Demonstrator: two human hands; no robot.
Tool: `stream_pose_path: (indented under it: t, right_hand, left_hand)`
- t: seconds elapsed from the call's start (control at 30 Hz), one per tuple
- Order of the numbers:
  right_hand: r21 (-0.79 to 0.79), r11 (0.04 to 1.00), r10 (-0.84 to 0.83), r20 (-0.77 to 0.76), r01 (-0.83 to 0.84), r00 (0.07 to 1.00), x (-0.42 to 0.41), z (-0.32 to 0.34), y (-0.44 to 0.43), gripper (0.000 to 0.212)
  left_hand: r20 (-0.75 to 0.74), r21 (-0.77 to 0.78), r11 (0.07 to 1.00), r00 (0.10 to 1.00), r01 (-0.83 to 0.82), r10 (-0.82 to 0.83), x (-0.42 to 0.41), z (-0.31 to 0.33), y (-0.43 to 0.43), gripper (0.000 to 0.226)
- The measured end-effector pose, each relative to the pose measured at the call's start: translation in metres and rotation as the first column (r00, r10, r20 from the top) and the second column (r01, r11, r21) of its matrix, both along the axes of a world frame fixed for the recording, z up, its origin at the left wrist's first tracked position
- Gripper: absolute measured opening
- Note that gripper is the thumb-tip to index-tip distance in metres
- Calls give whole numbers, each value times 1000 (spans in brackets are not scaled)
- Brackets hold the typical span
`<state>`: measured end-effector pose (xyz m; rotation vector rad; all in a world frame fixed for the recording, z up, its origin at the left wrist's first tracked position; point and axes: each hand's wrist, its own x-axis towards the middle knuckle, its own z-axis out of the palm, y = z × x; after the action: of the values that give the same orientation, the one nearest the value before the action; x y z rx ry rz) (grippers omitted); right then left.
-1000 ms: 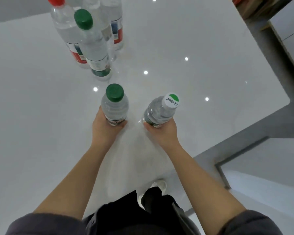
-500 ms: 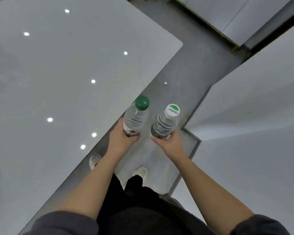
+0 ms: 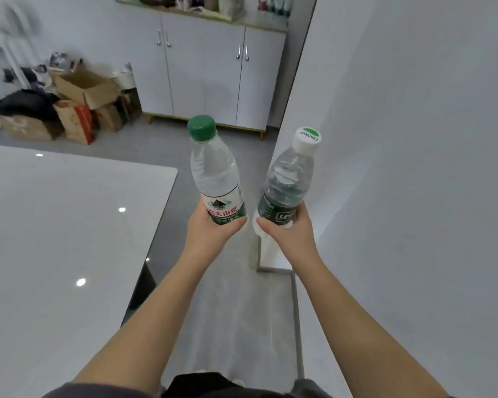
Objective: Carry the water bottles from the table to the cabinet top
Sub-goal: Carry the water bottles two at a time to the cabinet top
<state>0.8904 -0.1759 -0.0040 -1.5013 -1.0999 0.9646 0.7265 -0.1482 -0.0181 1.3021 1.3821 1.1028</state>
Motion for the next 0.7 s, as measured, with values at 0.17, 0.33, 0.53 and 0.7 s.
stream_pose_path:
  t: [0.17, 0.33, 0.53, 0.7]
  right_hand:
    - [157, 987, -26, -41, 32, 999, 9, 72, 25, 55]
    - [262, 964, -19, -68, 37, 997, 4, 125, 41, 58]
    - [373, 928, 49, -115, -3, 992, -7, 188, 61, 52]
    - [425, 905, 73, -107, -21, 992, -15, 228, 74, 57]
  left_hand:
    - [23, 169, 982, 995, 88, -93, 7, 71, 34, 49]
    - [38, 288, 953, 993, 97, -113, 1, 126, 58, 48]
    - [47, 414, 902, 987, 123, -156, -16, 204, 74, 43]
    - [79, 434, 892, 981, 127, -177, -23, 253, 84, 42]
